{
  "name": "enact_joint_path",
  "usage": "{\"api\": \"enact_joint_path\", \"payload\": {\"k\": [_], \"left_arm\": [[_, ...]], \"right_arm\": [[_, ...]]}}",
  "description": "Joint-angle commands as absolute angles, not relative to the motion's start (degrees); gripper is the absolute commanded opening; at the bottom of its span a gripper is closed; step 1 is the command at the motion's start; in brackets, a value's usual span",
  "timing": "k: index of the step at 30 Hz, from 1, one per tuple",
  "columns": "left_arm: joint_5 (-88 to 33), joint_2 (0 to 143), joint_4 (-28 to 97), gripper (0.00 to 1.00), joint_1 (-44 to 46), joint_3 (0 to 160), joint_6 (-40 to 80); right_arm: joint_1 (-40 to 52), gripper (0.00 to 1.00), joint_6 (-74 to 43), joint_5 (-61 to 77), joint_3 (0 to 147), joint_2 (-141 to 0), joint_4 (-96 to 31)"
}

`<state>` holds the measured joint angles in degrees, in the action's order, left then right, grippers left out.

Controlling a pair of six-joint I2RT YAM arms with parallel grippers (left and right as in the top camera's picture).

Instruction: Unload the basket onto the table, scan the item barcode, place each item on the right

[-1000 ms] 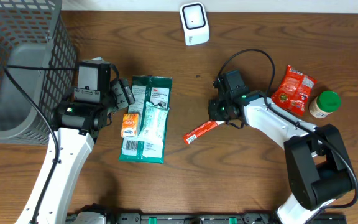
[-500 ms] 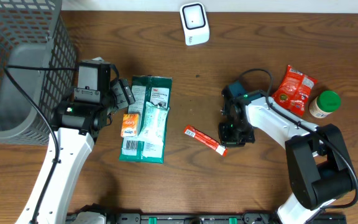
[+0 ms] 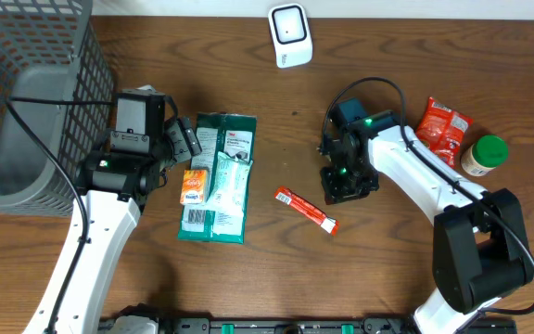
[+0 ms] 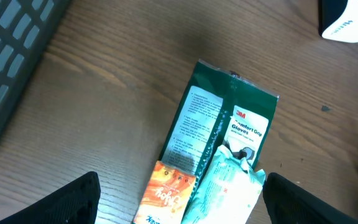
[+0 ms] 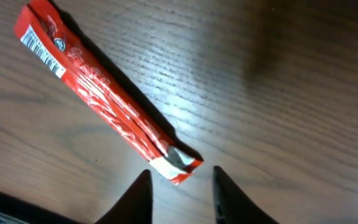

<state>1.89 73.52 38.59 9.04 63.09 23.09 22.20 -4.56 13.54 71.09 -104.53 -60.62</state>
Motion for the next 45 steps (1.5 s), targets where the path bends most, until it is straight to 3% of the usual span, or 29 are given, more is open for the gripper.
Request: {"api": "enact_joint_path", "payload": {"k": [1,18,27,45], "left_arm": [[2.42,73.73,38.61,0.84,8.8,63.33,22.59],[2.42,73.73,38.61,0.84,8.8,63.33,22.59],[2.42,73.73,38.61,0.84,8.8,63.33,22.59],[2.42,73.73,38.61,0.84,8.8,63.33,22.59]], "right_arm": [[23.22,0.21,3.92,14.04,69.1,-103.83,-59.13],[29.65,0.19,14.26,13.15,63.99,-103.83,-55.11],[29.78,0.24,14.46,11.86,58.74,-103.83,-45.82],[29.78,0.27,13.74,11.88,60.1,-103.72,-47.57]]}}
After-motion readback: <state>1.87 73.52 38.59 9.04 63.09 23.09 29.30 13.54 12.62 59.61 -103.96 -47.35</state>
